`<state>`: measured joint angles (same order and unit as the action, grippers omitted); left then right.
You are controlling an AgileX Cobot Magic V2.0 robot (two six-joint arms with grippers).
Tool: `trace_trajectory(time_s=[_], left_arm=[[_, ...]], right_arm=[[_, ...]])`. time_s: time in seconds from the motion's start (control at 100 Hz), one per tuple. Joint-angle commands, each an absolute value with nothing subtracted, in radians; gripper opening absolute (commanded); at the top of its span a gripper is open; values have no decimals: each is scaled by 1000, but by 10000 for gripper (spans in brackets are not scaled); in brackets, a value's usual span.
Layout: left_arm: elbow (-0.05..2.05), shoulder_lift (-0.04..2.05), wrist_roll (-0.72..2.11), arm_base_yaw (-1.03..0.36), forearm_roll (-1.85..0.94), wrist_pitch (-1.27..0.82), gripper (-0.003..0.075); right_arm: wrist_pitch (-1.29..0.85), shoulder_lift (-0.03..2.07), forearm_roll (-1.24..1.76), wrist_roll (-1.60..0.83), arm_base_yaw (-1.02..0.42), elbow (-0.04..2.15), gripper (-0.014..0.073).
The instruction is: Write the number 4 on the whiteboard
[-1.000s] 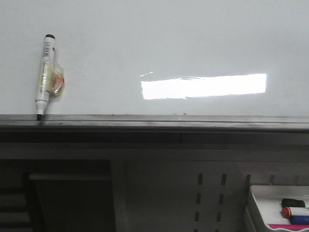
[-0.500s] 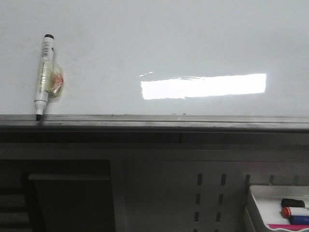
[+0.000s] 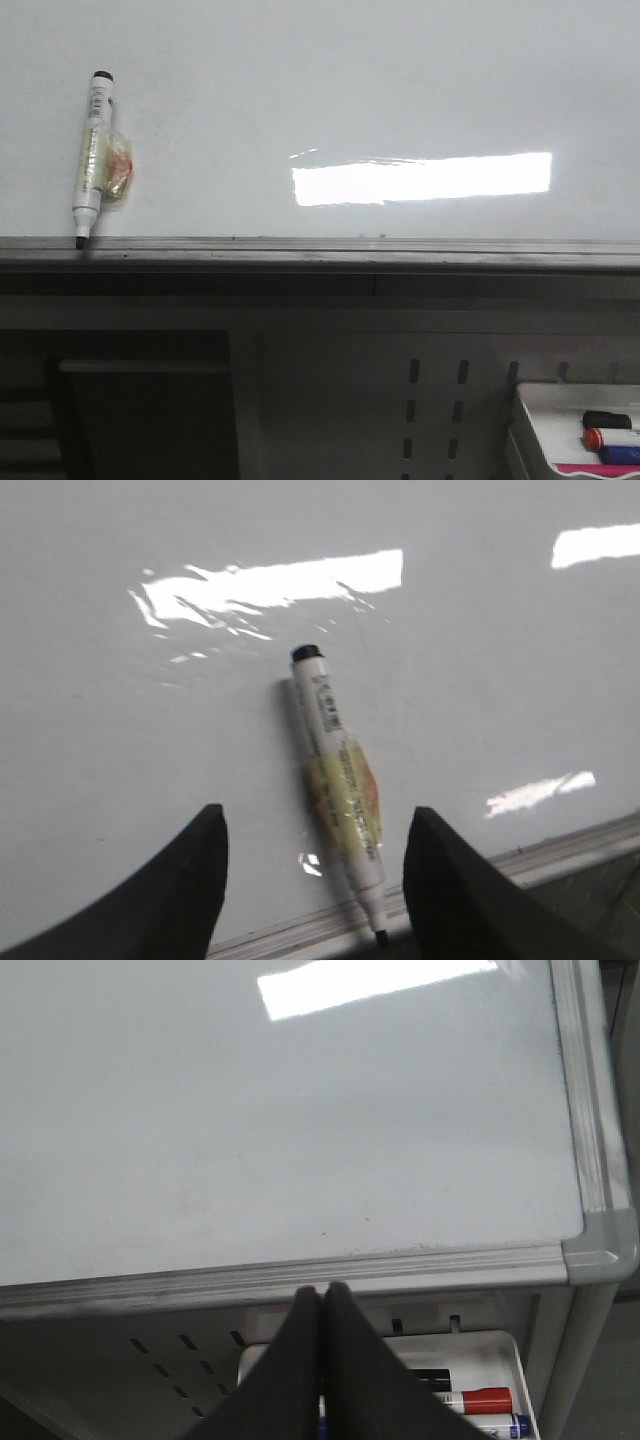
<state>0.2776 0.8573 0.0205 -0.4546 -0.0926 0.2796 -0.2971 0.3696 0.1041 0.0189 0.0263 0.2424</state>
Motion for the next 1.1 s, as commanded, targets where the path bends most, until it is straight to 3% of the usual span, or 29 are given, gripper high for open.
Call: trace_trajectory(time_s=[0.0,0.33,0.75,0.86,1.09], left_arm=[[340,955,10,-506,-95,389,369],[410,1183,-6,-560,-233,445,425],[412,1296,-23,-560,-254,532,412],[412,1298,-23,-560,-293,535,328],[412,1298,-23,-559,-293,535,5]], right_arm=[[-234,385,107,18,25,278,-66],[-230,385,107,18,25,278,-66],[-228,385,107,18,25,278,-66],[-228,385,107,18,25,278,-66],[-228,383,107,18,25,278,-66]])
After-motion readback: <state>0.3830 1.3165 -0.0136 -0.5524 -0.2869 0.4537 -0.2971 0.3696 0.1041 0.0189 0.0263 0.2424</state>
